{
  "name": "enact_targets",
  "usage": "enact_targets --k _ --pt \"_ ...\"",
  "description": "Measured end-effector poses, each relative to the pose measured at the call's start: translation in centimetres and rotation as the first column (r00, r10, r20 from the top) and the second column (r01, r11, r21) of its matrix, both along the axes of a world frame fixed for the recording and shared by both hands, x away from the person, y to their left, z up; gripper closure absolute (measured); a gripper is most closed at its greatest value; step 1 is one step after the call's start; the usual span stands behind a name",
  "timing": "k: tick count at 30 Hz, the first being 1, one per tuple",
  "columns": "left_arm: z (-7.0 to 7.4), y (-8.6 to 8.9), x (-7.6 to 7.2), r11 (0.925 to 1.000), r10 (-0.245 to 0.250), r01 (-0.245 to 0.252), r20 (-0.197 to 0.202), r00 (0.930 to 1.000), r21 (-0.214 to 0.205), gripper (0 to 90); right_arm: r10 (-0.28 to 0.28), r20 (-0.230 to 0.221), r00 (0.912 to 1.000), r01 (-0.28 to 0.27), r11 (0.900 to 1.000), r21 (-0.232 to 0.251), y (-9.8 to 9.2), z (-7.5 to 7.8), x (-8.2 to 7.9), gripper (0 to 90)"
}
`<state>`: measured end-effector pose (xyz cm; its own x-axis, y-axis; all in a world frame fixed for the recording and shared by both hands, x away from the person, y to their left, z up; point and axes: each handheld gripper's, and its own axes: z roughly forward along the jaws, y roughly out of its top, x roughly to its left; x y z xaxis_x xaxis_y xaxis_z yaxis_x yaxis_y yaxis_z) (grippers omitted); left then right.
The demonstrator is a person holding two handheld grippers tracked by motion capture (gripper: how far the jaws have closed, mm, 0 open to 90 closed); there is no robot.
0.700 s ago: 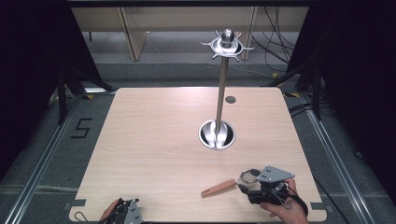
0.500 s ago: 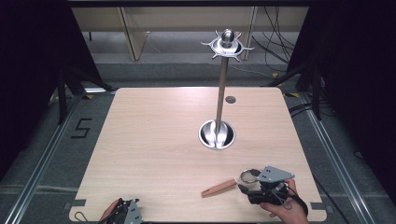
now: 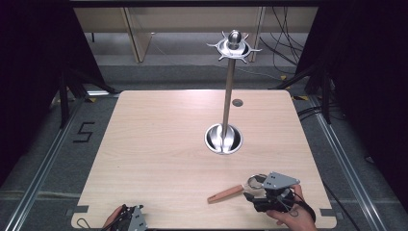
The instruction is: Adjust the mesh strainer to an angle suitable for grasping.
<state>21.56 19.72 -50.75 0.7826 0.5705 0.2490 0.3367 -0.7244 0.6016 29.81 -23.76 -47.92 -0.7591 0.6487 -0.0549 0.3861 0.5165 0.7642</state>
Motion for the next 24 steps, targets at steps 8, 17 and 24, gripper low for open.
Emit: enact_targets --k 8,17,24 --pt "-0.1 0.0 0.1 1.0000 0.000 0.000 0.000 1.0000 -0.004 16.9 0.028 0.006 0.9996 -0.028 0.9991 -0.031 1.0 0.1 0.1 31.4" --pt "-0.2 0.0 0.2 1.0000 -0.004 0.004 -0.014 0.9999 -0.002 16.9 0.061 -0.013 0.9981 -0.062 0.9961 -0.062 2.0 0.0 0.7 33.1" --pt "-0.2 0.0 0.2 0.9999 -0.007 0.007 -0.015 0.9999 -0.009 16.8 0.110 -0.012 0.9938 -0.111 0.9894 -0.094 3.0 -0.2 1.2 37.4"
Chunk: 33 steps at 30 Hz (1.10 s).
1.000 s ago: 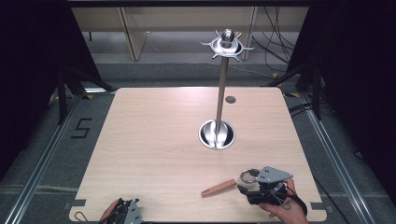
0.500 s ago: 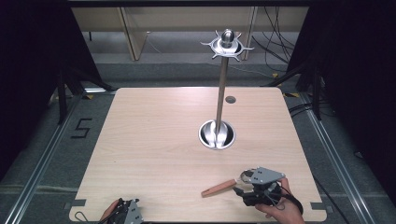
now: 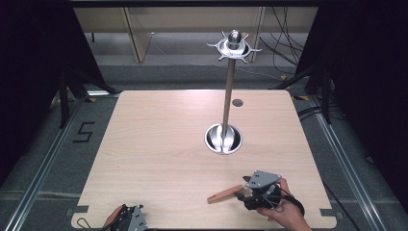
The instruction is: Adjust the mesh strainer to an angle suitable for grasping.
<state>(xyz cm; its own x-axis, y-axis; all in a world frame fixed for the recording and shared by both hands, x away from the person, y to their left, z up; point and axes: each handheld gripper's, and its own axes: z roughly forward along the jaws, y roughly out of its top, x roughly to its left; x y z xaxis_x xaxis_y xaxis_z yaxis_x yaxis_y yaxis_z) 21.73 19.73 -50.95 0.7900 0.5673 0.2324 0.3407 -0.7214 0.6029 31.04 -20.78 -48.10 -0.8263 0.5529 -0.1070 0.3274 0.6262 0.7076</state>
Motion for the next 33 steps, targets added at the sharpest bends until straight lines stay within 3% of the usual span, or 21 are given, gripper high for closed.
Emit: enact_targets --k 1,4,7,10,12,14,15,19,27,33 --pt "0.0 0.0 0.0 1.0000 -0.002 0.002 -0.002 1.0000 -0.001 16.9 0.027 -0.009 0.9996 -0.027 0.9996 -0.010 0.3 -0.1 0.1 39.4" --pt "0.0 0.0 0.0 1.0000 0.003 -0.003 0.000 1.0000 0.006 16.9 0.032 -0.004 0.9995 -0.032 0.9991 -0.027 0.8 -0.4 0.2 39.4" --pt "0.0 0.0 0.0 1.0000 0.002 -0.002 -0.001 1.0000 0.007 16.8 0.057 -0.034 0.9978 -0.059 0.9962 -0.064 1.5 -0.7 0.5 40.7" --pt "0.0 0.0 0.0 1.0000 0.000 0.000 0.005 1.0000 0.006 16.9 0.071 -0.025 0.9971 -0.073 0.9938 -0.084 1.8 -0.7 0.8 41.4" --pt "0.0 0.0 0.0 0.9999 0.006 -0.006 0.007 1.0000 0.014 16.9 0.069 -0.043 0.9967 -0.072 0.9952 -0.067 2.0 -0.7 0.7 41.6" --pt "-0.1 0.0 0.0 1.0000 0.005 -0.005 0.010 0.9999 0.008 16.8 0.068 -0.046 0.9966 -0.072 0.9937 -0.086 2.2 -0.9 1.0 41.9" --pt "-0.1 0.0 0.0 1.0000 0.004 -0.004 0.009 0.9999 0.008 16.9 0.095 -0.037 0.9947 -0.098 0.9909 -0.092 2.2 -1.0 1.2 42.0" --pt "0.0 0.0 0.0 1.0000 -0.003 0.003 0.002 1.0000 0.007 16.9 0.079 -0.074 0.9941 -0.086 0.9921 -0.091 2.4 -1.1 1.3 42.7" --pt "0.0 0.0 0.0 1.0000 -0.003 0.003 0.003 1.0000 0.008 16.9 0.114 -0.093 0.9892 -0.122 0.9886 -0.088 2.7 -1.4 1.9 44.2" --pt "0.0 0.0 0.0 1.0000 -0.004 0.004 0.002 1.0000 0.006 16.9 0.099 -0.121 0.9876 -0.110 0.9903 -0.085 2.7 -1.4 2.0 45.1"
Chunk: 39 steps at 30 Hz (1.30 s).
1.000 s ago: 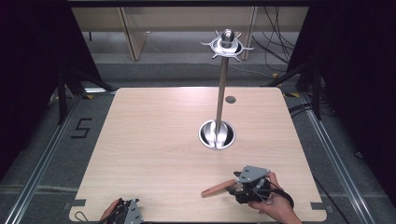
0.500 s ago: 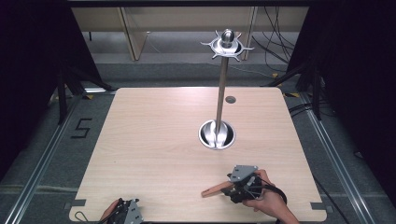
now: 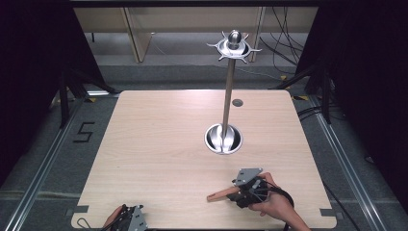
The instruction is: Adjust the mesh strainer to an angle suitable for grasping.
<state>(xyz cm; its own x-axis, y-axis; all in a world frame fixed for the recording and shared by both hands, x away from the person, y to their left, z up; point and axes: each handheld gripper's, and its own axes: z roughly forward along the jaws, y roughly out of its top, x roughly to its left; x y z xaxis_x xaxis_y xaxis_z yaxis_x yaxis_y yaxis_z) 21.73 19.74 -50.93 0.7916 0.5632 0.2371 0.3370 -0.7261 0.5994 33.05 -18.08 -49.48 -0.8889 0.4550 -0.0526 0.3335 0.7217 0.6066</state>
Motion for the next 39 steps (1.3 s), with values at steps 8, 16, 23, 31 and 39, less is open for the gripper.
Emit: enact_targets --k 8,16,23,31,39 --pt "0.00 0.00 0.00 1.0000 0.000 0.000 -0.002 1.0000 -0.005 16.8 0.064 -0.040 0.9971 -0.066 0.9965 -0.050 0.53 -0.17 0.29 51.8" --pt "0.04 -0.02 -0.05 1.0000 0.002 -0.002 -0.002 1.0000 0.001 16.8 0.069 -0.051 0.9963 -0.072 0.9958 -0.056 0.81 -0.15 0.35 55.9" --pt "0.02 -0.02 -0.03 1.0000 0.002 -0.002 -0.003 1.0000 0.002 16.9 0.063 -0.079 0.9949 -0.067 0.9960 -0.059 0.78 -0.03 0.46 60.1" --pt "0.02 -0.03 -0.05 1.0000 0.001 -0.001 -0.004 1.0000 0.000 16.8 0.061 -0.091 0.9940 -0.068 0.9953 -0.069 0.69 0.12 0.76 67.1" --pt "0.04 -0.01 -0.07 1.0000 0.000 0.000 -0.003 1.0000 -0.001 16.9 0.061 -0.032 0.9976 -0.064 0.9932 -0.097 0.84 0.20 0.84 70.8"
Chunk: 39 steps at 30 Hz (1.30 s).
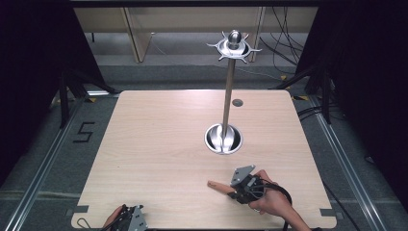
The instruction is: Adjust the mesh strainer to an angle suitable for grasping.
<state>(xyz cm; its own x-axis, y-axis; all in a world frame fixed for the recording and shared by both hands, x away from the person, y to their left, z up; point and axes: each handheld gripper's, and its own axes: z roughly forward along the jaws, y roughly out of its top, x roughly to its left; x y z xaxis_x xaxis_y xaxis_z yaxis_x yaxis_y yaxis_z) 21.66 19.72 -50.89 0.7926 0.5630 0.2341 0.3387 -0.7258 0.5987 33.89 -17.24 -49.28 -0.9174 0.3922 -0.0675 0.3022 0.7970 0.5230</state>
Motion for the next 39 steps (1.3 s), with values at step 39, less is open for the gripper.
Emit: enact_targets --k 39 --pt "0.0 0.0 0.0 1.0000 0.002 -0.002 0.001 1.0000 0.001 16.9 -0.115 -0.125 0.9854 0.160 0.8800 0.447 -3.3 4.1 0.6 71.5"
